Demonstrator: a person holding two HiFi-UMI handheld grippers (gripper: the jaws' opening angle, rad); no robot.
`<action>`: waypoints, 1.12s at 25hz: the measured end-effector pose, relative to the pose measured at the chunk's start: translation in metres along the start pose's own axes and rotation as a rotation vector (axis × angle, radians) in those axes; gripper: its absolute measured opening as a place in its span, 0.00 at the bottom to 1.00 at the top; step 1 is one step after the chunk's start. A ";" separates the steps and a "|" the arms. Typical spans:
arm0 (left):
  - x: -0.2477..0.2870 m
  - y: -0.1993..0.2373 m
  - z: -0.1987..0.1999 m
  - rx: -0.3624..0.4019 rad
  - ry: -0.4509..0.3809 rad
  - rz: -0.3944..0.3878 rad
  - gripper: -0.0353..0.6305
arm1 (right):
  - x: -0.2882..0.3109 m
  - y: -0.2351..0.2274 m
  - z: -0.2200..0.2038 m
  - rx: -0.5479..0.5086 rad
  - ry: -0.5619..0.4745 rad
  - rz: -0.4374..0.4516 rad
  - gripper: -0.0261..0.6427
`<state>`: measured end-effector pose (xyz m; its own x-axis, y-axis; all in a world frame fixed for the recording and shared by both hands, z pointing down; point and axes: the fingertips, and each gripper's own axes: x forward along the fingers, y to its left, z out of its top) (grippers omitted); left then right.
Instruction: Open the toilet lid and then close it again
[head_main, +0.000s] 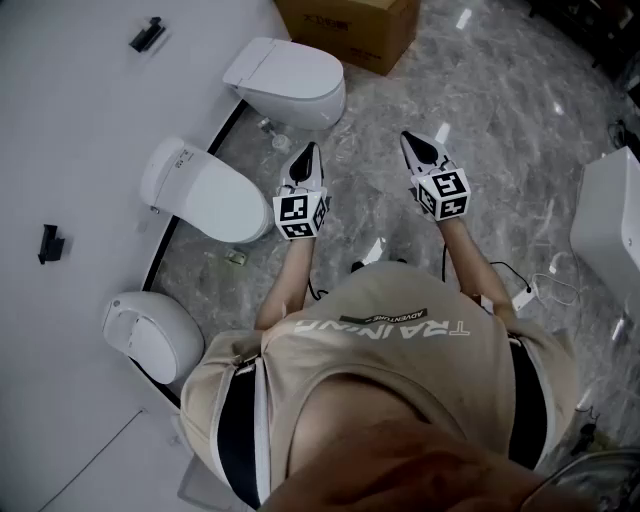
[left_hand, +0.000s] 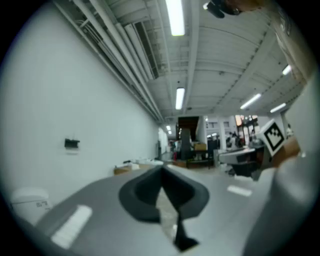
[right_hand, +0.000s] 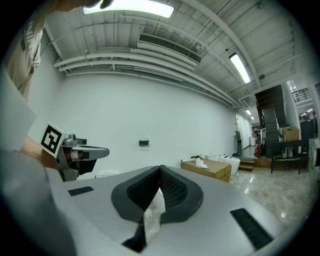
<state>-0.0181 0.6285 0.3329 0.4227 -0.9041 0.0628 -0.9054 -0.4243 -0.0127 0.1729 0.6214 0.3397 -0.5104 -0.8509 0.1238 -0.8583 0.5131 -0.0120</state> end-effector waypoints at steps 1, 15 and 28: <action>0.000 0.002 -0.004 -0.001 0.004 0.004 0.06 | 0.000 0.002 -0.004 0.011 0.005 0.004 0.06; 0.044 0.023 -0.014 0.009 0.024 -0.090 0.06 | 0.029 -0.002 -0.010 0.040 -0.004 -0.054 0.06; 0.109 0.021 -0.062 -0.084 0.109 -0.104 0.06 | 0.048 -0.069 -0.065 0.118 0.089 -0.119 0.06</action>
<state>0.0065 0.5244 0.4013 0.5119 -0.8425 0.1677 -0.8589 -0.5054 0.0829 0.2111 0.5527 0.4111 -0.4029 -0.8887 0.2190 -0.9152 0.3883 -0.1080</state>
